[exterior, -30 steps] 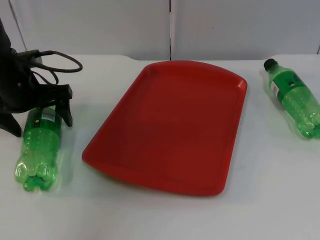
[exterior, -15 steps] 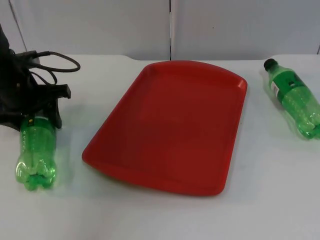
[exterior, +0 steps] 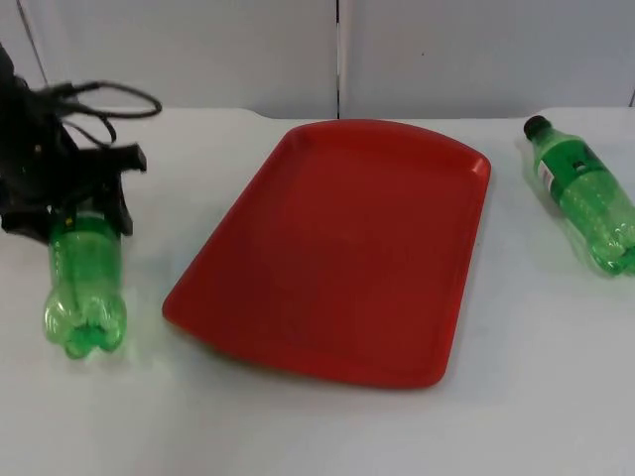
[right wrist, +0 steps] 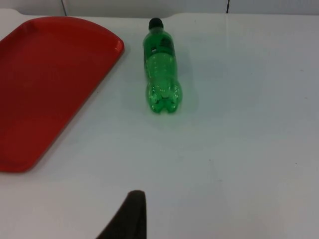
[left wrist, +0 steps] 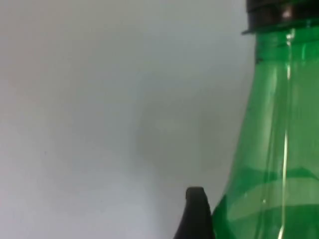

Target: Place the bottle upright on the tray.

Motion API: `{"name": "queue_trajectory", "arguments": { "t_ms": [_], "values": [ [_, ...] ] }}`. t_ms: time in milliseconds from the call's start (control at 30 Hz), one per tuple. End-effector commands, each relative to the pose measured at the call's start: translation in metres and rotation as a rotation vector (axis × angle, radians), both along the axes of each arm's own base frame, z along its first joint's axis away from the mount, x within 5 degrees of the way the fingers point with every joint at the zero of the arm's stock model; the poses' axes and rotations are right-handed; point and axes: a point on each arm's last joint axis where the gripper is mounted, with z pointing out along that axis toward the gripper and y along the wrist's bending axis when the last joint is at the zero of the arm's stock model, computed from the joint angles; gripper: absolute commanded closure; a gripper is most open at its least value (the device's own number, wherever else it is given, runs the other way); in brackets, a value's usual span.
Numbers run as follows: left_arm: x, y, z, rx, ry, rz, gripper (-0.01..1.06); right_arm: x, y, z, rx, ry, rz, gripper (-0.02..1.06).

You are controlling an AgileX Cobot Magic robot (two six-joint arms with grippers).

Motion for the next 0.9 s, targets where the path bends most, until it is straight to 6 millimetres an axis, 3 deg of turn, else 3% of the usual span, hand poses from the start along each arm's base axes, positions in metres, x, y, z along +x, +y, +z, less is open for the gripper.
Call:
{"name": "queue_trajectory", "arguments": {
  "t_ms": [0, 100, 133, 300, 367, 467, 500, 600, 733, 800, 867],
  "values": [
    [0.000, -0.004, 0.024, -0.024, -0.058, -0.004, 1.05, 0.000, 0.000, 0.000, 0.002, -0.008, -0.006, -0.01],
    [0.000, -0.009, 0.054, -0.070, -0.149, -0.032, 1.05, 0.000, 0.000, 0.000, 0.002, -0.008, -0.006, -0.01],
    [0.000, -0.009, 0.054, -0.070, -0.149, -0.032, 1.05, 0.000, 0.000, 0.000, 0.002, -0.008, -0.006, -0.01],
    [-0.003, -0.021, 0.113, -0.157, -0.373, -0.092, 1.05, 0.000, 0.000, 0.000, 0.002, -0.008, -0.006, -0.01],
    [-0.003, -0.024, 0.118, -0.159, -0.396, -0.106, 1.05, 0.000, 0.000, 0.000, 0.002, -0.008, -0.006, -0.01],
    [-0.006, -0.047, 0.152, -0.141, -0.584, -0.206, 1.05, 0.000, 0.000, 0.000, 0.002, -0.008, -0.006, -0.01],
    [-0.006, -0.047, 0.152, -0.141, -0.584, -0.206, 1.05, 0.000, 0.000, 0.000, 0.002, -0.008, -0.006, -0.01],
    [-0.009, -0.075, 0.177, -0.104, -0.755, -0.263, 1.05, 0.000, 0.000, 0.000, 0.002, -0.008, -0.006, -0.01],
    [-0.011, -0.101, 0.186, -0.078, -0.861, -0.293, 1.05, 0.000, 0.000, 0.000, 0.002, -0.008, -0.006, -0.01],
    [-0.013, -0.126, 0.188, -0.054, -0.930, -0.318, 1.05, 0.000, 0.000, 0.000, 0.002, -0.008, -0.006, -0.01],
    [-0.014, -0.134, 0.188, -0.040, -0.951, -0.331, 1.05, 0.000, 0.000, 0.000, 0.002, -0.008, -0.006, -0.01]
  ]
}}
